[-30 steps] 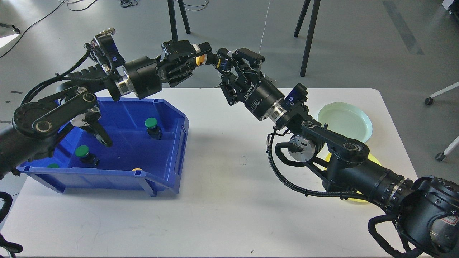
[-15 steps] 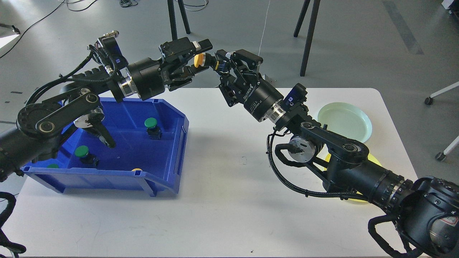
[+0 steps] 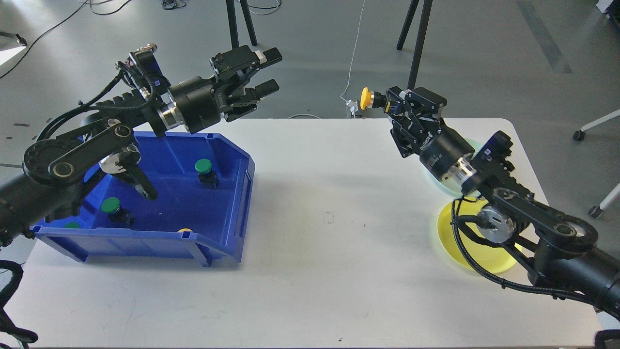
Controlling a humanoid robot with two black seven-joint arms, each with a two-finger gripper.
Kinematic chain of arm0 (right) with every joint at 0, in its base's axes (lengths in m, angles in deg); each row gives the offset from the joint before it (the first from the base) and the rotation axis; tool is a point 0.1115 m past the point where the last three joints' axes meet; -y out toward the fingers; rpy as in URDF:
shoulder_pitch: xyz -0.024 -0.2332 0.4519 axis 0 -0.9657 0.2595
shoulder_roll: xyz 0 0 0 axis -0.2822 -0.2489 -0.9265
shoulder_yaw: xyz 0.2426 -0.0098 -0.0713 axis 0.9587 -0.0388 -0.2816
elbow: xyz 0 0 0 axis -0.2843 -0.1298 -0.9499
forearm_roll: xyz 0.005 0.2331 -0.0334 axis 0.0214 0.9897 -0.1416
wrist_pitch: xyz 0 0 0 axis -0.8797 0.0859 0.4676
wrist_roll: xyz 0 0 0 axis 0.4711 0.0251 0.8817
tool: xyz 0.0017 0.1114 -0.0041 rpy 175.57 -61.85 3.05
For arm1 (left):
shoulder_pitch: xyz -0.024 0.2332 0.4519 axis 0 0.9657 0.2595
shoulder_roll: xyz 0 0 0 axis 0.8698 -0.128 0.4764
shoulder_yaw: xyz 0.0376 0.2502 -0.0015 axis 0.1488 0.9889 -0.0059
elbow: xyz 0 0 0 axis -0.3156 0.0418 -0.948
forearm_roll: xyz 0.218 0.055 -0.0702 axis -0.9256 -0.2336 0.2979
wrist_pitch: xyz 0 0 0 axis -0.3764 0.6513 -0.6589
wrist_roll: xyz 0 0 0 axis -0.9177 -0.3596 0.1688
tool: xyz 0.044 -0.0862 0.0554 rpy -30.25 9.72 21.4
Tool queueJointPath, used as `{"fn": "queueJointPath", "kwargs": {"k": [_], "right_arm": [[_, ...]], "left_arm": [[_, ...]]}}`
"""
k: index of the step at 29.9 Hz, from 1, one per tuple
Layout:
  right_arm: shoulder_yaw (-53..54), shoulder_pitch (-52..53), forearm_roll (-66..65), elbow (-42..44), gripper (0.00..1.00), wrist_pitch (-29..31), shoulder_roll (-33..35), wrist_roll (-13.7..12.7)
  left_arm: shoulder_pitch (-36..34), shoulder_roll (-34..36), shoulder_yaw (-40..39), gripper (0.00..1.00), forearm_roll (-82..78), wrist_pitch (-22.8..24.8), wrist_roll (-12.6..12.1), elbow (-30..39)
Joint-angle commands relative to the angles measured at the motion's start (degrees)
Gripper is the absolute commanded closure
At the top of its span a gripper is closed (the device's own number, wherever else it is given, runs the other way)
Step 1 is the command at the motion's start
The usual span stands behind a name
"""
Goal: Pass button and place on color plate
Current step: 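Carry the yellow button with the right gripper onto the yellow plate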
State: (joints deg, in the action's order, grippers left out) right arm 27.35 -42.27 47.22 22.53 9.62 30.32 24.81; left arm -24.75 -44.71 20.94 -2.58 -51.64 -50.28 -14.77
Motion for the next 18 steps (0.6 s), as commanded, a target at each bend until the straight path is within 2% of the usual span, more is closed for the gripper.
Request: {"fn": "queueJointPath", "kwargs": {"k": [1, 4, 7, 9, 12, 18], "right_arm": [[-0.1, -7.7, -2.7, -8.9, 0.99, -9.4, 10.9, 0.0], [-0.4, -13.2, -5.3, -11.1, 0.99, -17.8, 15.5, 0.0], [-0.4, -18.8, -7.2, -10.9, 0.99, -25.5, 16.3, 0.0], [-0.4, -21.7, -7.3, -10.8, 0.99, -28.4, 16.3, 0.0], [-0.7, -23.8, -7.5, -10.5, 0.99, -30.3, 16.2, 0.0], [-3.3, -24.3, -7.4, -6.5, 0.95, -30.6, 15.6, 0.0]], "left_arm": [[-0.1, -0.1, 0.0, 0.14, 0.0, 0.0, 0.0, 0.0], [-0.1, -0.1, 0.0, 0.14, 0.0, 0.0, 0.0, 0.0], [-0.1, -0.1, 0.1, 0.14, 0.0, 0.0, 0.0, 0.0], [-0.1, -0.1, 0.1, 0.14, 0.0, 0.0, 0.0, 0.0], [-0.1, -0.1, 0.1, 0.14, 0.0, 0.0, 0.0, -0.1], [-0.1, 0.0, 0.1, 0.13, 0.1, 0.0, 0.0, -0.1]]}}
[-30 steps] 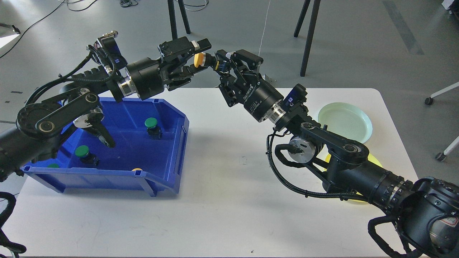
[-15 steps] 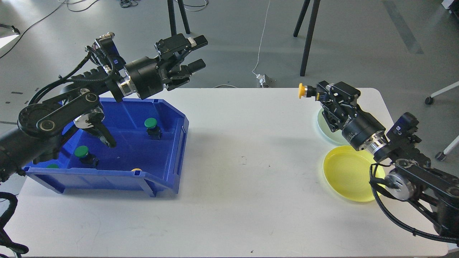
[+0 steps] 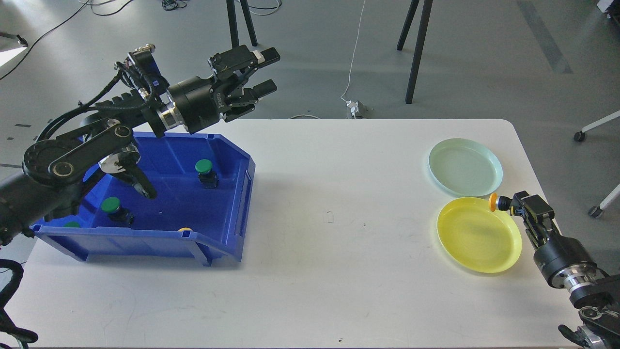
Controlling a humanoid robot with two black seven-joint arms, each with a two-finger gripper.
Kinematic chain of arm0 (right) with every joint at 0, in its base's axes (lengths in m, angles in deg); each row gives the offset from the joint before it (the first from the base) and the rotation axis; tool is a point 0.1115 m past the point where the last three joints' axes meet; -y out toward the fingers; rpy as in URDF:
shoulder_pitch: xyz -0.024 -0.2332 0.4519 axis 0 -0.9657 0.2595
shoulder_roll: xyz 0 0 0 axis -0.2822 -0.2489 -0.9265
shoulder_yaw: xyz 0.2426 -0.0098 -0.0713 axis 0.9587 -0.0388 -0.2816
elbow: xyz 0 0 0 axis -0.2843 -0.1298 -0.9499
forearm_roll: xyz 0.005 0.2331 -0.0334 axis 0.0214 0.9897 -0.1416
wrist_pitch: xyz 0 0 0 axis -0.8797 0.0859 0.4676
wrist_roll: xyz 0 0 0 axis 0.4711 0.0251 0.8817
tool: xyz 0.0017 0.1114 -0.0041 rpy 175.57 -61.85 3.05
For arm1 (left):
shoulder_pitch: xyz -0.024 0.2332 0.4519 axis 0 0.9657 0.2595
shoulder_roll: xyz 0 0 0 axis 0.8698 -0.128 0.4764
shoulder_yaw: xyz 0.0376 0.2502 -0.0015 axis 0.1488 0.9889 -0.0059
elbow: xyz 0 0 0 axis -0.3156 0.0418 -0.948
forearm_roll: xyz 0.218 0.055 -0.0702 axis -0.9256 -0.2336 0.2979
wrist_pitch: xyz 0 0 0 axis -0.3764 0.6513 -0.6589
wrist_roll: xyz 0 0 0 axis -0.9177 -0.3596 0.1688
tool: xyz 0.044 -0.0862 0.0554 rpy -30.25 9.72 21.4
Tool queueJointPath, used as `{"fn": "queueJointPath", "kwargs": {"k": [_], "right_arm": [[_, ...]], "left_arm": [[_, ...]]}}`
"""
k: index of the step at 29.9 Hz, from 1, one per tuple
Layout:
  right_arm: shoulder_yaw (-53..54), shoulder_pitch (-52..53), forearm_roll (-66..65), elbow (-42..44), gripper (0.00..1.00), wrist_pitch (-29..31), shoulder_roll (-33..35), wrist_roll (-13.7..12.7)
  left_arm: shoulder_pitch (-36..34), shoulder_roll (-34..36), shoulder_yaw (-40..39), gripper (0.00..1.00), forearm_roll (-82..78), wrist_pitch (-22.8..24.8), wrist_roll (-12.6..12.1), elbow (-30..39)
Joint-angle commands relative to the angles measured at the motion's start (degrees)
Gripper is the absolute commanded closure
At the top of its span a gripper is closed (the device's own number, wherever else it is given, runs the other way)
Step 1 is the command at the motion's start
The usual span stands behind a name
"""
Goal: Pass button and place on color plate
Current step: 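Carry the yellow button with the right gripper onto the yellow plate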
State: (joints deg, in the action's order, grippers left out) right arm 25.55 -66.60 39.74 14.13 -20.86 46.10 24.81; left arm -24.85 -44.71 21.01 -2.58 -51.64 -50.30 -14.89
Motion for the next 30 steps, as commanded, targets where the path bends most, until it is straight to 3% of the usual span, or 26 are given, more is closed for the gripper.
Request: {"fn": "queueJointPath", "kwargs": {"k": [1, 5, 19, 30], "right_arm": [[-2.1, 0.0, 0.2, 2.1, 0.92, -0.1, -0.2, 0.0], [-4.0, 0.1, 0.3, 2.4, 0.82, -0.1, -1.6, 0.0], [-4.5, 0.6, 0.9, 7.2, 0.67, 0.1, -8.1, 0.0], [-3.2, 0.8, 1.1, 6.6, 0.29, 0.4, -8.0, 0.0]], "left_arm": [[0.0, -0.1, 0.0, 0.13, 0.1, 0.0, 0.0, 0.0], [0.0, -0.1, -0.1, 0.13, 0.1, 0.0, 0.0, 0.0], [0.0, -0.3, -0.1, 0.13, 0.1, 0.0, 0.0, -0.1], [0.0, -0.2, -0.1, 0.13, 0.1, 0.0, 0.0, -0.1]]}}
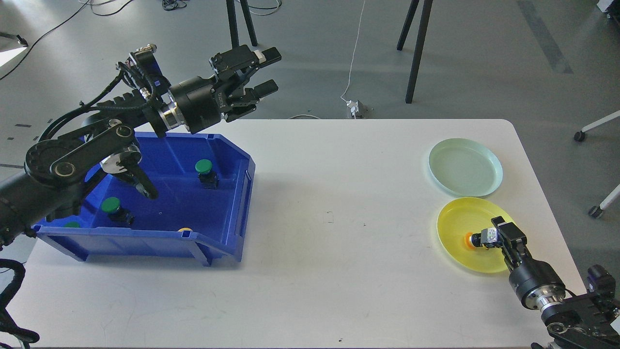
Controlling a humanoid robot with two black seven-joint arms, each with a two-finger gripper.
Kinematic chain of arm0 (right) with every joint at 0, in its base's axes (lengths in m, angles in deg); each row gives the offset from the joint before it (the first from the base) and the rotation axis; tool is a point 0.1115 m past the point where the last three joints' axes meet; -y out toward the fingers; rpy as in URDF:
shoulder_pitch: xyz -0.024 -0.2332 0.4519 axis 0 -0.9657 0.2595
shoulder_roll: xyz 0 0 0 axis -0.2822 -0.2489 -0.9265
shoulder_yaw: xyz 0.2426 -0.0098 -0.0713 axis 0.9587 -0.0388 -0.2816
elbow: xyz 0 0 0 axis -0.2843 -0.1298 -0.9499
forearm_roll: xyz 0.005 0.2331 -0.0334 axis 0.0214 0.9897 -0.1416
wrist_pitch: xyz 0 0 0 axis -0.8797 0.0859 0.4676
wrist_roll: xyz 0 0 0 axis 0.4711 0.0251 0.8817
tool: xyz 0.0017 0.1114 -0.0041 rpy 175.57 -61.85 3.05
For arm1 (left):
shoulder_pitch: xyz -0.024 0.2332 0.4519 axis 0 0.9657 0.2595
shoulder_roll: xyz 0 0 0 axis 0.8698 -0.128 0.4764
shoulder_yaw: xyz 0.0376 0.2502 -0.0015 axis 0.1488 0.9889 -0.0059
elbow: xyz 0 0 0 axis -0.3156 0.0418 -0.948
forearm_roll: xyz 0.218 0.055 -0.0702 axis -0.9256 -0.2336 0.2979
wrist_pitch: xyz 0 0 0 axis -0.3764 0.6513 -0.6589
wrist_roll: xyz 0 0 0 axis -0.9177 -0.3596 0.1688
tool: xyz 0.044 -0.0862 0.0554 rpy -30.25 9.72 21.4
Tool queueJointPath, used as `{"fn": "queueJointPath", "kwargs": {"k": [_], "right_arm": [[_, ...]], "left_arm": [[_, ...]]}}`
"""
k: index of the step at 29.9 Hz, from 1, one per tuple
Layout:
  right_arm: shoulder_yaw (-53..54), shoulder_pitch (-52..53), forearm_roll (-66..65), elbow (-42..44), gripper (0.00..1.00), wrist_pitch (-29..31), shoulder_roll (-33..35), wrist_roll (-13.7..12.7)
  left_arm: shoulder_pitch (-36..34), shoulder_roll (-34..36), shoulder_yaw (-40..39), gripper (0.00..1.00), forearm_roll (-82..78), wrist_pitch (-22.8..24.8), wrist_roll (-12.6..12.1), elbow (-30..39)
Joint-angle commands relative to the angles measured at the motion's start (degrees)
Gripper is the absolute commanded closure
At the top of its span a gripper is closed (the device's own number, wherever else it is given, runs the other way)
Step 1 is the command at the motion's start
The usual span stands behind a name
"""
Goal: Pass button and place on color plate
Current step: 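Carry the yellow button with the right gripper onto the yellow plate, then open the right gripper and raise both arms away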
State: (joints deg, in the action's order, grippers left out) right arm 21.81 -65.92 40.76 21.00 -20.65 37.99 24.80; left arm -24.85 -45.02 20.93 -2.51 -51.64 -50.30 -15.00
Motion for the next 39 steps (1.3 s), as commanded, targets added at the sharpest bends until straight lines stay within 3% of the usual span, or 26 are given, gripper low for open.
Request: {"fn": "queueJointPath", "kwargs": {"k": [1, 9, 16, 23, 32, 39], "right_arm": [[0.7, 0.1, 0.1, -0.4, 0.28, 0.1, 0.3, 0.0], [9.3, 0.0, 4.2, -7.8, 0.19, 2.2, 2.0, 0.0], [18.7, 2.9, 10.5, -8.2, 0.17, 14.1, 2.2, 0.0], [23.1, 11.6, 10.7, -7.9, 0.16, 18.1, 2.0, 0.0], [17.9, 25.5, 21.0, -4.3, 0.12, 21.1, 1.9, 0.0], [17.5, 28.3, 22.0, -3.3, 0.10, 21.4, 1.1, 0.0]], "left_arm": [[0.0, 0.0, 0.0, 0.13, 0.1, 0.0, 0.0, 0.0], [0.0, 0.0, 0.0, 0.13, 0.2, 0.0, 0.0, -0.1], [0.1, 0.0, 0.1, 0.11, 6.5, 0.0, 0.0, -1.4], [0.2, 1.4, -0.2, 0.11, 6.9, 0.0, 0.0, -1.8], [2.4, 11.5, -1.6, 0.09, 6.9, 0.0, 0.0, -1.8], [2.4, 23.8, -0.5, 0.05, 3.4, 0.0, 0.0, -1.2]]}}
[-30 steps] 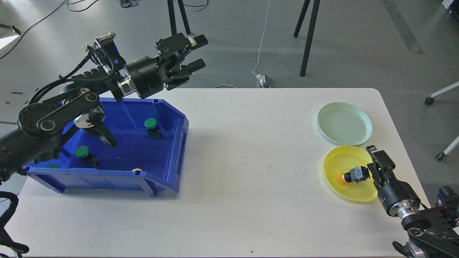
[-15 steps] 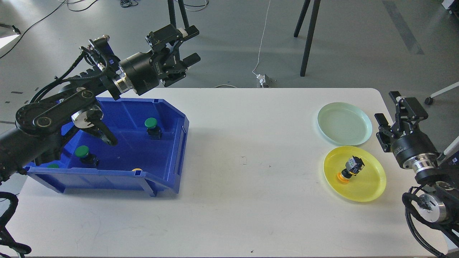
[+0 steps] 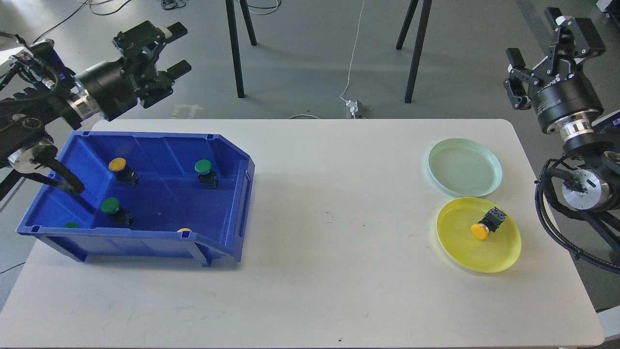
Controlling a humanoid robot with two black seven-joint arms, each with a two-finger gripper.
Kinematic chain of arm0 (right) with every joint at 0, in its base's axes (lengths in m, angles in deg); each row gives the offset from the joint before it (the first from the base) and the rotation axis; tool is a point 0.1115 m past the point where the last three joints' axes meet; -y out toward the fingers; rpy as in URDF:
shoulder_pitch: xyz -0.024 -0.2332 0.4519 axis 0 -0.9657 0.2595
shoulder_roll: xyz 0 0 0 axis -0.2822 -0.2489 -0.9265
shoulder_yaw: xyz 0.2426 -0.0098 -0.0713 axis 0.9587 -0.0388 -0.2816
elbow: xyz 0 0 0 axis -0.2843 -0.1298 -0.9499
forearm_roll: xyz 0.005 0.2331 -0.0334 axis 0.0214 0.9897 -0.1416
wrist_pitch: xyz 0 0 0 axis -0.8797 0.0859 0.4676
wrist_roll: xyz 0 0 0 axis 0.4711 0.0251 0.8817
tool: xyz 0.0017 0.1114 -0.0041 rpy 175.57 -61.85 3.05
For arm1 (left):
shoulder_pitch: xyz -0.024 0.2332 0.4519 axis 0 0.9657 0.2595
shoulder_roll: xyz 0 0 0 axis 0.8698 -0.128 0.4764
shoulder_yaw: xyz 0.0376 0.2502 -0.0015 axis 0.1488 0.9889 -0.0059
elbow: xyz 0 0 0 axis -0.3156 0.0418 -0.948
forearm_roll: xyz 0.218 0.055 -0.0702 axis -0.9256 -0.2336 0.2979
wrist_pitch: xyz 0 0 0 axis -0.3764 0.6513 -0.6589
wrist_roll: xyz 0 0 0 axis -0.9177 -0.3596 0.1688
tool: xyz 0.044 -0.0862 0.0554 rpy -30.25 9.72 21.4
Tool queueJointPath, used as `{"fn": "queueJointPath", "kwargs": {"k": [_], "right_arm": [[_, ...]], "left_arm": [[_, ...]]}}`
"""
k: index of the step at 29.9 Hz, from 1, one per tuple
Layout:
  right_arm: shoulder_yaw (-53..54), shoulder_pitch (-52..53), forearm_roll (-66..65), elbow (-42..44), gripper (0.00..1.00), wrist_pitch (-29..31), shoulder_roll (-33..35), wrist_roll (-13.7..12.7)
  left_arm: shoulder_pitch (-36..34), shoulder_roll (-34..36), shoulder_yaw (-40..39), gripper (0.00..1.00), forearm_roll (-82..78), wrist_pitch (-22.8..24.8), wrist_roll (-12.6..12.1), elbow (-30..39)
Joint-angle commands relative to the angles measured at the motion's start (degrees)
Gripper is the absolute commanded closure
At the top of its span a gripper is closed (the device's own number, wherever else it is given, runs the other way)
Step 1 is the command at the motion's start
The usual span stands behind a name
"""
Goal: Pass button and place on color plate
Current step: 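Open the right gripper and raise both arms away, then grasp a green-topped button in the blue bin with the left gripper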
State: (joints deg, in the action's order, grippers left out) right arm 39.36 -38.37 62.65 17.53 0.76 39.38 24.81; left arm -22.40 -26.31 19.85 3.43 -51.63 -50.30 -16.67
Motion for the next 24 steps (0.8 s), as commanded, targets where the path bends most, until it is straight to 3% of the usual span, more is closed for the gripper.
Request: {"fn": "queueJointPath", "kwargs": {"k": [1, 9, 16, 24], "right_arm": [[0.0, 0.7, 0.1, 0.3, 0.08, 0.0, -0.4, 0.0], [-0.1, -0.3, 0.1, 0.3, 0.06, 0.0, -1.5, 0.0], [0.1, -2.4, 0.4, -0.1, 0.06, 0.1, -1.6, 0.0], [0.2, -2.3, 0.4, 0.1, 0.05, 0.1, -2.7, 0.0]], "left_arm": [[-0.7, 6.9, 0.5, 0.05, -5.6, 0.0, 0.0, 0.4], [-3.9, 10.8, 0.3, 0.04, -38.5, 0.0, 0.0, 2.3], [-2.9, 14.1, 0.6, 0.04, -69.9, 0.0, 0.0, 9.4], [-1.4, 13.8, 10.3, 0.04, -78.9, 0.0, 0.0, 9.7]]}}
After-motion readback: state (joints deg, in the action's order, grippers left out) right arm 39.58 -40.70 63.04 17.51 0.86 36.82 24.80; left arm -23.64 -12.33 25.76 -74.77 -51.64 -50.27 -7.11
